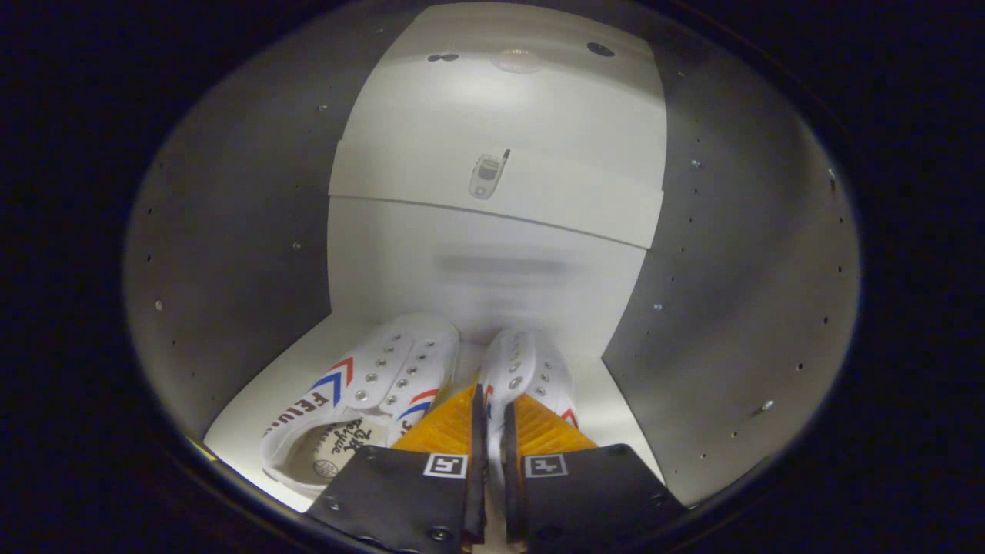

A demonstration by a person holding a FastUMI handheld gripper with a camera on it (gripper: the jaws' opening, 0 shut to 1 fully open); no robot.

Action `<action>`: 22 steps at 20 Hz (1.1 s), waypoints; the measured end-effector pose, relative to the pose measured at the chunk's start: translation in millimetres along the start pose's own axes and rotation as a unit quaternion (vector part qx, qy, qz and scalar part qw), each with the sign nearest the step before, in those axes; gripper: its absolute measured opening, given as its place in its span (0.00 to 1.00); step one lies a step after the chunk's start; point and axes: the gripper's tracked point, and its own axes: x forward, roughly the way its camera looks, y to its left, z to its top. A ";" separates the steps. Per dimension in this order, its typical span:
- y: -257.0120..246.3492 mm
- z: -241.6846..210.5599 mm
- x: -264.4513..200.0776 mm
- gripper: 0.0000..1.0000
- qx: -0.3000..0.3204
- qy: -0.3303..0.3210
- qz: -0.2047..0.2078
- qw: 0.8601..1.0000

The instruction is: Open the shoe cabinet door, grab the shoes and put them into the shoe cabinet, then close the shoe cabinet door.

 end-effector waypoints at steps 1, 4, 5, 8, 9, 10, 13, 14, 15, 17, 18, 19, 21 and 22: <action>0.9 3.7 -2.5 0.15 0.003 -0.006 0.001 1.000; -4.5 13.4 -17.4 0.23 0.005 -0.018 -0.007 1.000; -6.1 15.2 -22.4 0.24 0.009 -0.020 -0.007 1.000; -10.8 21.7 -41.1 0.24 0.023 -0.040 -0.008 0.999; -12.7 24.4 -49.8 0.23 0.027 -0.047 -0.008 0.999; -14.0 28.6 -58.9 0.23 0.030 -0.054 -0.008 0.998; -14.3 31.2 -87.8 0.23 0.035 -0.073 -0.007 0.997; -14.2 31.2 -97.2 0.23 0.037 -0.077 -0.007 0.996; -14.3 30.8 -106.6 0.23 0.041 -0.082 -0.008 0.996; -14.2 29.9 -126.9 0.23 0.052 -0.091 -0.009 0.994; -15.2 29.4 -136.9 0.23 0.058 -0.096 -0.011 0.994; -16.2 30.0 -147.2 0.24 0.062 -0.101 -0.012 0.993; -19.0 30.4 -169.3 0.24 0.067 -0.112 -0.018 0.991; -20.0 30.4 -181.4 0.23 0.069 -0.118 -0.020 0.990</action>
